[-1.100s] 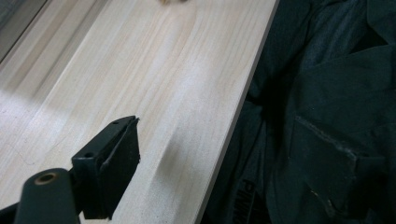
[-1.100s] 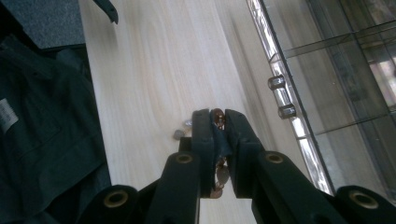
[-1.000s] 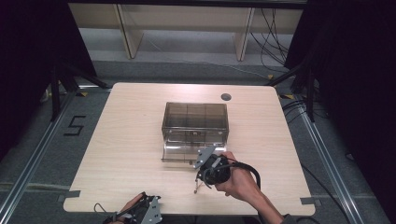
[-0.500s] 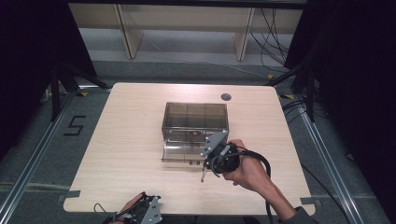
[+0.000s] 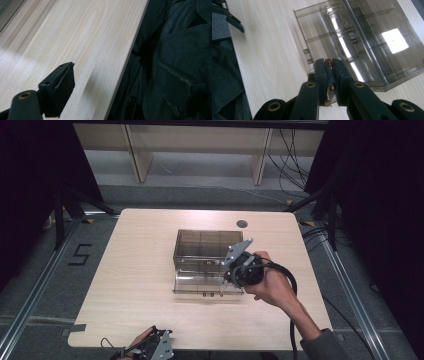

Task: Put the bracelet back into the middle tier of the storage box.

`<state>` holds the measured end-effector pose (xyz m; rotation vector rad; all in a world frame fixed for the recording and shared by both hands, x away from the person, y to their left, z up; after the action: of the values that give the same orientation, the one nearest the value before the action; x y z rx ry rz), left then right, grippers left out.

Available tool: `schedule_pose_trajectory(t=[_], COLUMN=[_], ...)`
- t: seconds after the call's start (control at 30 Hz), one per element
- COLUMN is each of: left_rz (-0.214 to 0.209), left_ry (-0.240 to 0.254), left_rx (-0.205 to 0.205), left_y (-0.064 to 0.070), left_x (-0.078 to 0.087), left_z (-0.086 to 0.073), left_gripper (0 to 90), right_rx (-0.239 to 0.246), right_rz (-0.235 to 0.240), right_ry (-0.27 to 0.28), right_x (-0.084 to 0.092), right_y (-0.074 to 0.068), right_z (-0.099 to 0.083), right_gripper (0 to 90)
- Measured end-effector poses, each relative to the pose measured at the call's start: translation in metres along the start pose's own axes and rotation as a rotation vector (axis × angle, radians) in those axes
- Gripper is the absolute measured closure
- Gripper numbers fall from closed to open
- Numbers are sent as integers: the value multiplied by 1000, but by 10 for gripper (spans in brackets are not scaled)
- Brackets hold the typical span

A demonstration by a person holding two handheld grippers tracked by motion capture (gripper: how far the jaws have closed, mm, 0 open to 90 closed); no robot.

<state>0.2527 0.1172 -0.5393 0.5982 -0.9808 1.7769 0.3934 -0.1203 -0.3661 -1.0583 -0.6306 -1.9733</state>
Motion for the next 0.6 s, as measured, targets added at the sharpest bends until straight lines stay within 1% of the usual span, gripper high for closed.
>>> schedule_pose_trajectory(t=[0.03, 0.1, 0.13, 0.23, 0.27, 0.3, 0.33, 0.37, 0.43, 0.5, 0.53, 0.57, 0.6], left_rz=[0, -1, -1, 0, -1, -1, -1, -1, -1, -1, 1, 1, 1], left_ry=[2, 6, 4, 3, 4, 2, 2, 2, 5, 4, 2, 5, 4], left_rx=[2, -1, -2, 1, 0, -1, -1, 0, 0, -1, -2, 4, 1], left_y=[0, 1, 1, 0, 0, 0, 0, 0, 0, 1, 0, 0, 0], left_x=[0, 0, 0, 0, 0, 0, 0, 0, 0, 0, 0, 0, 1], left_z=[0, 1, 0, 0, 1, 0, 0, 0, 1, 0, 0, 0, 1], left_gripper=[160, 160, 160, 161, 161, 161, 160, 160, 161, 160, 160, 161, 161], right_rx=[6, -4, -24, -36, -31, -40, -32, -35, -52, -59, -48, -68, -78], right_rz=[-2, -20, -22, -28, -30, -33, -30, -29, -33, -26, -25, -24, -27], right_ry=[-2, -4, -8, -12, -14, -17, -18, -21, -25, -41, -50, -61, -69], right_x=[-1, -2, -2, -7, -9, -10, -13, -15, -21, -31, -35, -40, -44], right_y=[3, 9, 11, 18, 20, 21, 23, 25, 29, 31, 32, 33, 34], right_z=[1, 2, 2, 4, 4, 5, 6, 6, 6, 5, 4, 3, 1], right_gripper=[834, 834, 834, 834, 834, 834, 834, 834, 834, 834, 834, 833, 834])
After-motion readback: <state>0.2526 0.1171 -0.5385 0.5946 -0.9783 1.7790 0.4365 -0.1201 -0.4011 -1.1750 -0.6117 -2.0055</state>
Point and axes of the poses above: each handheld gripper's, and its own axes: x roughly backward along the jaws, z roughly out of its top, y roughly to its right, the point moved 4 cm from there along -x, roughly forward along the jaws, and after that the axes turned 12 degrees about -x, right-handed, at the moved point
